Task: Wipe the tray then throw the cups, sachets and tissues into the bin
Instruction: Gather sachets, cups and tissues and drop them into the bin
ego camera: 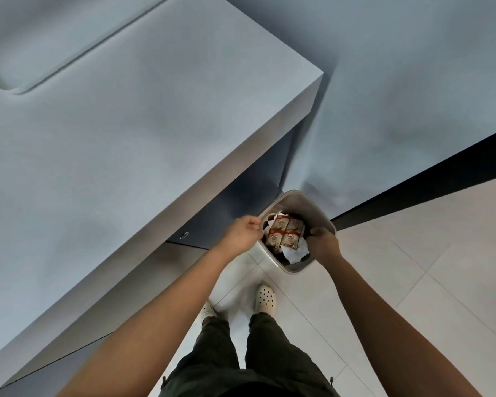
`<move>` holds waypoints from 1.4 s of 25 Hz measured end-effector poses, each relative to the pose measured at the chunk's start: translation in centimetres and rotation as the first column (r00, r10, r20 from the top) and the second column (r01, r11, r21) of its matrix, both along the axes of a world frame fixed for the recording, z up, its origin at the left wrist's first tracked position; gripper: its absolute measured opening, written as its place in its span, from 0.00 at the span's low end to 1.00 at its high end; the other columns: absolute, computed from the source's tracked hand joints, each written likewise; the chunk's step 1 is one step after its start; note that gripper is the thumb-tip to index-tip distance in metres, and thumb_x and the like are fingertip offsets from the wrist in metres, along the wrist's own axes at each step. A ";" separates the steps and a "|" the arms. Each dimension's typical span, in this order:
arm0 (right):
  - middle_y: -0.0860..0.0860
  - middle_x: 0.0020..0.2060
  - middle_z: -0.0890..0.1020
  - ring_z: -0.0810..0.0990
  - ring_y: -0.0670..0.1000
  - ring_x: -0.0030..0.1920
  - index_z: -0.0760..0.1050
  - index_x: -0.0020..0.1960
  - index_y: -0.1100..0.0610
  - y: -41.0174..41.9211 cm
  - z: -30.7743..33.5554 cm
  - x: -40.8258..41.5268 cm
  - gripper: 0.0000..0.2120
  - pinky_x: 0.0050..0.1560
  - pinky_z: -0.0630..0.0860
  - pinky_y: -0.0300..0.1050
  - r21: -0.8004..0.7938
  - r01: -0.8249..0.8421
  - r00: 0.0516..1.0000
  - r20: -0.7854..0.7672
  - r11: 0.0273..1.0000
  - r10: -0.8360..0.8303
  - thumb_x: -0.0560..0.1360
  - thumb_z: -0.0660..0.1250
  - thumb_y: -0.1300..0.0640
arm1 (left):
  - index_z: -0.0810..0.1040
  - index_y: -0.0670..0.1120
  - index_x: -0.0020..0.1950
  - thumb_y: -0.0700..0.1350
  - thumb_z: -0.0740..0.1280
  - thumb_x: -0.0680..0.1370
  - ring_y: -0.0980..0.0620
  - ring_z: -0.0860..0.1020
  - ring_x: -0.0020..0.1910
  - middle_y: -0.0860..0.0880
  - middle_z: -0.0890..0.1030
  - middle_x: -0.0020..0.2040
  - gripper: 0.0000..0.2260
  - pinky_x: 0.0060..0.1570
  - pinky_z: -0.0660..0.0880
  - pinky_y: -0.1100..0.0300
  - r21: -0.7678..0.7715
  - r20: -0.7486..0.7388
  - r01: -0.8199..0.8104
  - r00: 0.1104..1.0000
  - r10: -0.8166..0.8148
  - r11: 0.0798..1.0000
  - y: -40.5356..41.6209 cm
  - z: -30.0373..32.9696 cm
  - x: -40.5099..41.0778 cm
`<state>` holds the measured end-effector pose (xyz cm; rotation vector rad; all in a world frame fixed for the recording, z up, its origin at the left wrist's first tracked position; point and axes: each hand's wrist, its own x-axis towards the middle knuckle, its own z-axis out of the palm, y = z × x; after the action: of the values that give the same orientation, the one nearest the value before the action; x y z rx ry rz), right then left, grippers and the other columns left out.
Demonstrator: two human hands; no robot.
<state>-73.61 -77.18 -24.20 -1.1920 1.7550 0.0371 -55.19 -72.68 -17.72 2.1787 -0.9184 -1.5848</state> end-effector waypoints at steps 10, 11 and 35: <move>0.46 0.39 0.75 0.76 0.49 0.36 0.73 0.52 0.52 -4.8 16.3 7.7 0.09 0.36 0.73 0.38 -0.564 0.220 0.895 0.440 0.796 0.064 0.77 0.58 0.63 | 0.73 0.46 0.63 0.39 0.63 0.77 0.57 0.79 0.41 0.54 0.77 0.44 0.14 0.34 0.75 0.66 -0.466 -0.145 -0.145 0.986 0.087 0.873 -1.7 13.6 1.6; 0.47 0.40 0.76 0.76 0.50 0.38 0.73 0.51 0.52 -5.0 17.9 9.0 0.09 0.38 0.74 0.40 -0.591 0.218 0.876 0.469 0.776 0.111 0.76 0.59 0.63 | 0.74 0.47 0.62 0.40 0.63 0.78 0.56 0.79 0.42 0.54 0.77 0.45 0.13 0.35 0.75 0.65 -0.503 -0.123 -0.178 0.983 0.134 0.846 -1.3 15.0 2.6; 0.51 0.50 0.72 0.71 0.49 0.42 0.76 0.55 0.57 14.6 21.9 56.5 0.10 0.43 0.63 0.33 -0.739 -0.537 0.435 0.172 0.408 0.884 0.75 0.61 0.64 | 0.76 0.43 0.60 0.39 0.63 0.76 0.52 0.75 0.38 0.49 0.78 0.45 0.12 0.42 0.73 0.62 -0.623 0.027 -0.748 0.272 0.962 0.228 29.9 17.2 49.4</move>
<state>-17.07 -62.61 -2.33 -2.1566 0.5378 -0.3201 -5.82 -42.80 -0.55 1.9653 0.0380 -0.2198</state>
